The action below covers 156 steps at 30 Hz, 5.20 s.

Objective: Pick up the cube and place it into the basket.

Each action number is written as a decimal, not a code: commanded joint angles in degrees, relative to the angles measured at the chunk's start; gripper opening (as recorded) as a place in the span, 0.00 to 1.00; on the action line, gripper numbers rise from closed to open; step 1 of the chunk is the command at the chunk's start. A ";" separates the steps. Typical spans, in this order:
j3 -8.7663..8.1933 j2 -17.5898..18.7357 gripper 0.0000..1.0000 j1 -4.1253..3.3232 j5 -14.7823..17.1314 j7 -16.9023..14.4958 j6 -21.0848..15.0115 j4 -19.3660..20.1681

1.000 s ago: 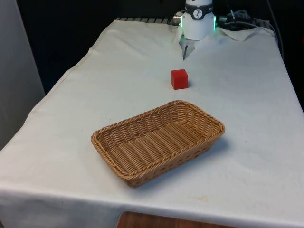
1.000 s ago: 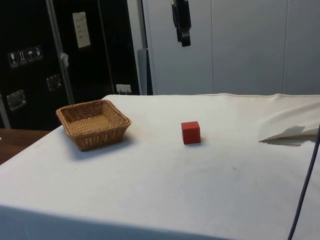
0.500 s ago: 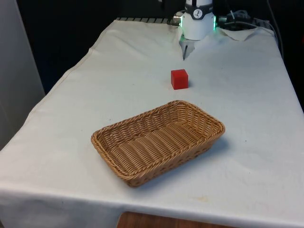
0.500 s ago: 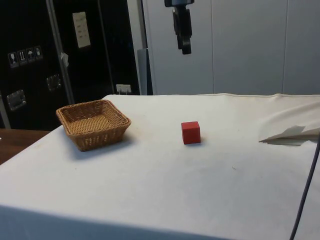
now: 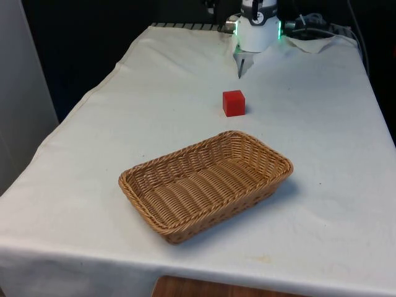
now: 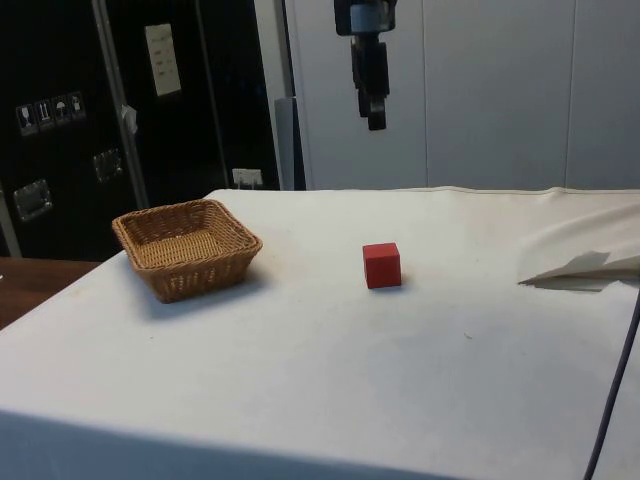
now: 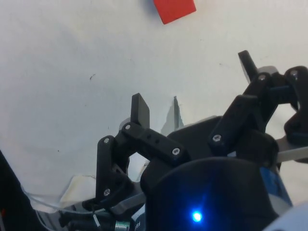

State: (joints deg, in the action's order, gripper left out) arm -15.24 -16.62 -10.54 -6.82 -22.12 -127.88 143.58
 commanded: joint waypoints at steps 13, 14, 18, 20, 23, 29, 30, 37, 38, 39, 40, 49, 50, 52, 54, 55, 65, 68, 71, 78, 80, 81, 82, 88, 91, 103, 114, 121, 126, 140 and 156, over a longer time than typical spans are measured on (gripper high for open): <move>-0.52 1.66 1.00 0.00 0.29 0.17 -5.79 3.27; -0.40 1.49 1.00 0.00 0.00 0.11 -4.93 2.98; -0.57 2.52 1.00 -0.06 0.69 0.06 -6.88 3.72; -0.57 2.92 1.00 -0.06 0.92 0.00 -7.51 3.95; -0.46 3.50 1.00 0.00 0.92 0.06 -7.51 3.90; -0.52 5.04 1.00 -0.17 2.01 -0.29 -10.66 4.98; -0.52 5.27 1.00 -0.17 2.06 -0.29 -10.94 5.10; -0.40 6.65 1.00 -0.23 2.52 -0.29 -12.89 5.67; -0.34 6.93 1.00 -0.23 2.64 -0.29 -13.29 5.79; -0.34 7.39 1.00 -0.23 2.81 -0.34 -14.04 5.96; -0.34 7.68 1.00 -0.23 2.86 -0.34 -14.44 6.07; -0.29 9.40 1.00 -0.11 2.81 -0.17 -16.50 6.59; -0.29 9.91 1.00 -0.29 3.44 -0.40 -17.82 6.93; -0.23 10.37 1.00 -0.34 3.55 -0.40 -18.51 7.05; -0.23 11.12 1.00 -0.34 3.67 -0.40 -19.42 7.22; -0.23 11.34 1.00 -0.34 3.72 -0.40 -19.71 7.28; -0.23 13.58 1.00 -0.34 4.18 -0.57 -22.69 7.91; -0.23 13.92 1.00 -0.40 4.30 -0.69 -23.20 8.08; -0.17 14.67 1.00 -0.40 4.70 -0.92 -24.18 8.31; -0.06 16.27 1.00 -0.46 5.96 -1.60 -26.01 8.59; 0.00 16.73 1.00 -0.46 6.42 -1.83 -26.47 8.59; 0.06 16.96 1.00 -0.40 6.65 -1.95 -26.70 8.59; 0.11 17.25 1.00 -0.40 6.88 -2.12 -26.99 8.59; 0.40 18.85 1.00 -0.40 7.68 -2.41 -28.53 8.65; 0.74 19.88 1.00 -0.40 7.73 -1.95 -29.62 8.59; 1.20 22.40 1.00 -0.29 6.70 -1.09 -31.57 8.25; 1.49 24.29 1.00 -0.23 7.16 -1.20 -33.92 8.08; 1.32 24.35 1.00 -0.29 6.70 -1.09 -33.52 7.96; 1.72 24.87 1.00 -0.17 7.62 -1.55 -34.03 8.08; 2.01 27.56 1.00 0.00 7.85 -1.60 -35.58 7.39; 1.89 31.68 1.00 -0.06 7.22 -1.15 -41.31 6.88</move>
State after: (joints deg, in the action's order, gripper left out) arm -13.87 15.01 -10.83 -0.11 -23.15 -168.62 150.46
